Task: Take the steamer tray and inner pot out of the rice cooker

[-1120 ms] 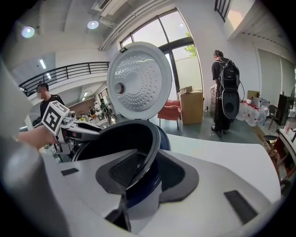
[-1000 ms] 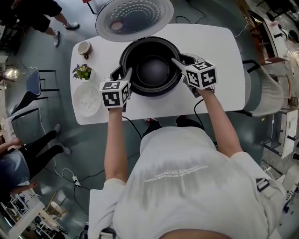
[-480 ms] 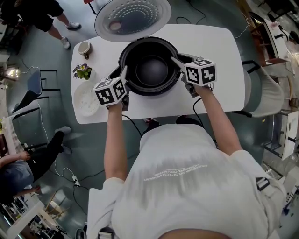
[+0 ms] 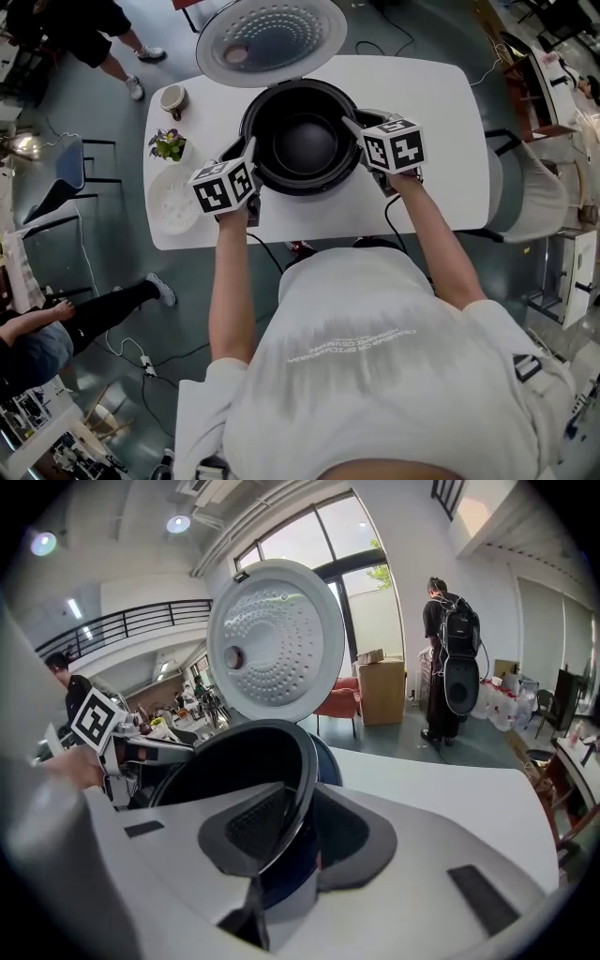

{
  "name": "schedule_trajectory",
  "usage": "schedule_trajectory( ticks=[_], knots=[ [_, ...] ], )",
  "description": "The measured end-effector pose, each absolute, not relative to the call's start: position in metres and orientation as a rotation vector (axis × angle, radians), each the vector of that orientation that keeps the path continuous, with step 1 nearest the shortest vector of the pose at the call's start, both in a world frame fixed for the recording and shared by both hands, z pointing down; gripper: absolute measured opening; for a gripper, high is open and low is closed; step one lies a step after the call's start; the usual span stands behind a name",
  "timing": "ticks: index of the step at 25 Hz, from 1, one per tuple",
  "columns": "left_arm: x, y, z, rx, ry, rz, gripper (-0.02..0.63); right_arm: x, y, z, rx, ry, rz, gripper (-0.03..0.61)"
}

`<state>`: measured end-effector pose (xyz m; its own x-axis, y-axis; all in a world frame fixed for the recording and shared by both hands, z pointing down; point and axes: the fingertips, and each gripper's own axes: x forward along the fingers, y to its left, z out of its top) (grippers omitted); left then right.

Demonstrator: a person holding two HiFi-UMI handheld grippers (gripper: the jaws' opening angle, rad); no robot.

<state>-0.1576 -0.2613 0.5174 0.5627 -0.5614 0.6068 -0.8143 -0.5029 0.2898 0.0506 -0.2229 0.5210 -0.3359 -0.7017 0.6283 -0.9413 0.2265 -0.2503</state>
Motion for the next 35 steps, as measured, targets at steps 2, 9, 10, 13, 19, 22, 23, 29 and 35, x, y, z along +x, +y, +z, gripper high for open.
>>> schedule_trajectory(
  ticks=[2,9,10,13,19,22,23,29,35],
  knots=[
    [-0.160,-0.261,0.516,2.222,-1.102,0.561,0.081,0.050,-0.224,0.519,1.512,-2.122,0.854,0.110],
    [-0.161,-0.266,0.506,2.232,-1.057,0.503,0.078,0.050,-0.228,0.510,1.530,-2.153,0.921,0.101],
    [-0.161,-0.267,0.503,2.235,-1.052,0.491,0.078,0.050,-0.228,0.505,1.540,-2.166,0.930,0.100],
    [-0.160,-0.268,0.495,2.251,-1.042,0.460,0.077,0.051,-0.226,0.496,1.564,-2.178,0.936,0.098],
    [-0.158,-0.270,0.478,2.287,-1.028,0.400,0.071,0.051,-0.220,0.491,1.594,-2.179,0.944,0.098],
    [-0.157,-0.270,0.464,2.307,-1.014,0.350,0.069,0.052,-0.218,0.484,1.612,-2.188,0.952,0.098],
    [-0.156,-0.270,0.458,2.317,-1.009,0.336,0.069,0.054,-0.217,0.481,1.619,-2.191,0.953,0.098],
    [-0.141,-0.270,0.425,2.375,-0.968,0.241,0.069,0.067,-0.215,0.459,1.658,-2.230,0.931,0.100],
    [-0.137,-0.270,0.391,2.388,-0.889,0.070,0.060,0.070,-0.210,0.440,1.710,-2.248,0.918,0.100]
  ],
)
